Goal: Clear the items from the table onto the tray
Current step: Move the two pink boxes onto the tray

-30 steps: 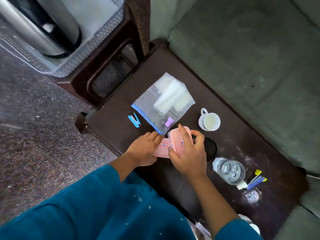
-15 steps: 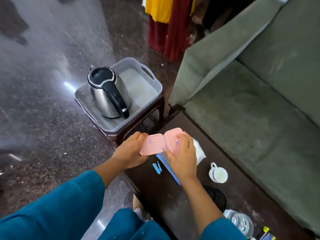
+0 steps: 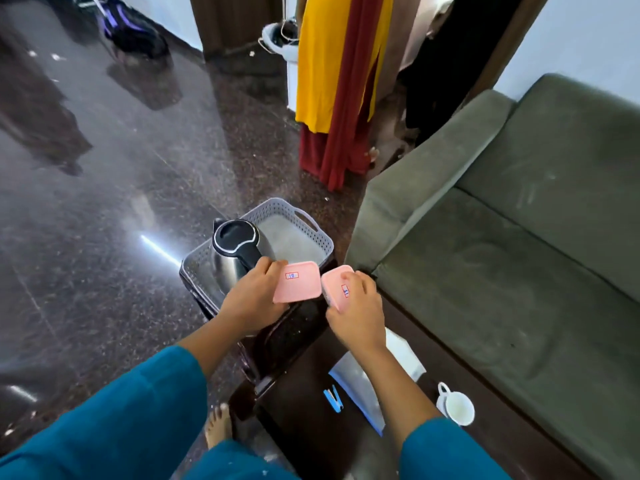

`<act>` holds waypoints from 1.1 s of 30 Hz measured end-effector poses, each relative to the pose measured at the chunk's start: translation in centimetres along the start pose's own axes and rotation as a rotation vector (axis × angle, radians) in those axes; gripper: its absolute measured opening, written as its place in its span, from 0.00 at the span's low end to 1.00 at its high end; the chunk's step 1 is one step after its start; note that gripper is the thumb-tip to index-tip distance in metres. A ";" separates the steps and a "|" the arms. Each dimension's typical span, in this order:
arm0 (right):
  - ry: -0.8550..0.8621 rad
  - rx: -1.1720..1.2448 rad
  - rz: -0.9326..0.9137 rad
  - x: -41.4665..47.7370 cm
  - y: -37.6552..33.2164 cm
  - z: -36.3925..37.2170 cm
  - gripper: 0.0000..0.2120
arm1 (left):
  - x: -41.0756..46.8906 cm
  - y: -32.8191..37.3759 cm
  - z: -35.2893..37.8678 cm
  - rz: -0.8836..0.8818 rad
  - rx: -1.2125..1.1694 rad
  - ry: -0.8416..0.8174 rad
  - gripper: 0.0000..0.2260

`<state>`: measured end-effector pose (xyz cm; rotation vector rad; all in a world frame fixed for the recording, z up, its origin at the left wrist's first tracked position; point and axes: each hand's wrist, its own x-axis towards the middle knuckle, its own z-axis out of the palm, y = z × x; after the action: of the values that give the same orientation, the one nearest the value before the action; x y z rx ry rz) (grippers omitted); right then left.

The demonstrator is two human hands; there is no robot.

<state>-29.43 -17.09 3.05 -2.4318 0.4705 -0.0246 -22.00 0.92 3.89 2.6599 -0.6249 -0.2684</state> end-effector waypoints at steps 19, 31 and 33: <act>-0.060 -0.136 0.310 15.0 -6.4 11.2 0.32 | 22.9 -12.7 -4.3 0.172 0.136 -0.336 0.34; -0.088 -0.158 0.424 21.3 -3.1 17.0 0.38 | 29.8 -17.6 3.5 0.157 0.145 -0.561 0.38; -0.127 -0.197 0.428 22.1 -2.6 18.0 0.38 | 30.2 -18.2 4.7 0.166 0.160 -0.559 0.35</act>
<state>-5.53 -11.87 -11.70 -2.4502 0.9612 0.3716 10.46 0.41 -10.75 2.6579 -1.0665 -0.9664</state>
